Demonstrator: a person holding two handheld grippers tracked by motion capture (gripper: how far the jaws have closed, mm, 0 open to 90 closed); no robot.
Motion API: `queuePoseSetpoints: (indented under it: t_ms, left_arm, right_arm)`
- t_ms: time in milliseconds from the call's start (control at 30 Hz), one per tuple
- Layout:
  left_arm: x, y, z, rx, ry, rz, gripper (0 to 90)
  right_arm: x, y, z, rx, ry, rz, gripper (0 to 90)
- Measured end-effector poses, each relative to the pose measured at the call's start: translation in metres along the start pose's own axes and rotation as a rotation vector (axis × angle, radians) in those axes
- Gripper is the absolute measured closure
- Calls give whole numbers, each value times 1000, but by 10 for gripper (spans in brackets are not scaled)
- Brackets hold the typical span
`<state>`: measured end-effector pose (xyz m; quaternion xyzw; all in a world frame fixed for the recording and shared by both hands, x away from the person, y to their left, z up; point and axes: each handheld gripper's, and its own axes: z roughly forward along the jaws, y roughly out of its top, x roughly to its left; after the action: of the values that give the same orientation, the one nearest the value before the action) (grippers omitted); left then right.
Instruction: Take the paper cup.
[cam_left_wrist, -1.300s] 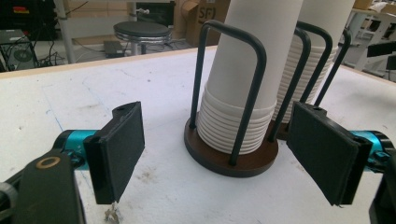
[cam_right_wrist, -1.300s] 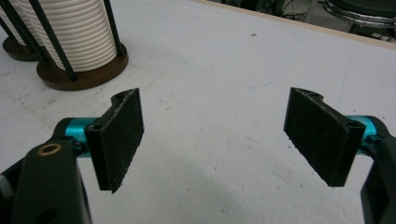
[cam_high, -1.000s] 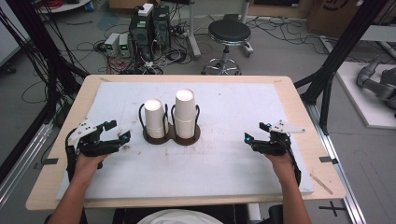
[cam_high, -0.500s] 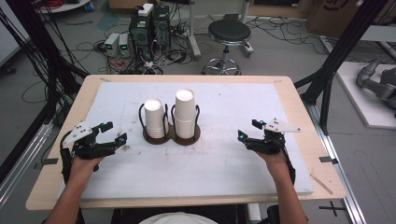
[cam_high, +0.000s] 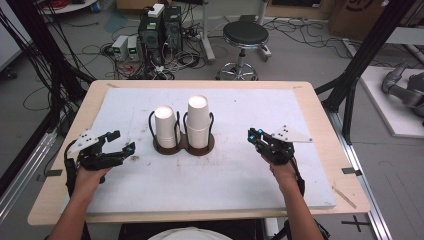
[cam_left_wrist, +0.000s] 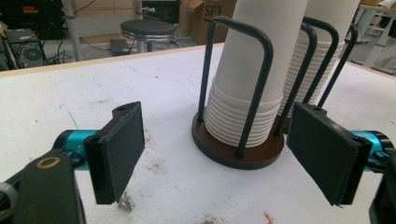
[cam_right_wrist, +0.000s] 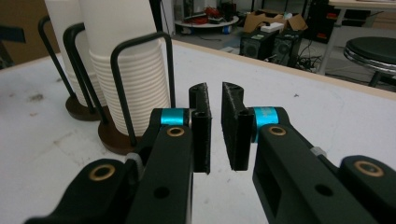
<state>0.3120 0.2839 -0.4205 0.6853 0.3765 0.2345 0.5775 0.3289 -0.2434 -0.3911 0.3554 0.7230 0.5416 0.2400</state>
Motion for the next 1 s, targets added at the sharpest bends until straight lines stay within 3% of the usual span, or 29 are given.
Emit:
queuePoseSetpoints:
  t_ms: [233,433,567,667,800,1000]
  left_arm:
    - [-1,-2,-7,-2,18,-4,192]
    - [1,-3,-11,0,31,-4,192]
    - [1,-4,-11,3,34,-5,192]
    - [1,-3,-11,5,35,-4,193]
    - [1,-3,-10,7,31,-2,193]
    - [1,-2,-8,9,25,0,193]
  right_arm:
    - [5,9,7,41,-1,13,900]
    - [12,17,23,73,60,3,900]
    - [18,19,28,55,59,-17,900]
    - [23,19,35,34,84,-33,900]
    - [36,21,43,41,74,-53,900]
    - [54,32,53,44,173,-99,900]
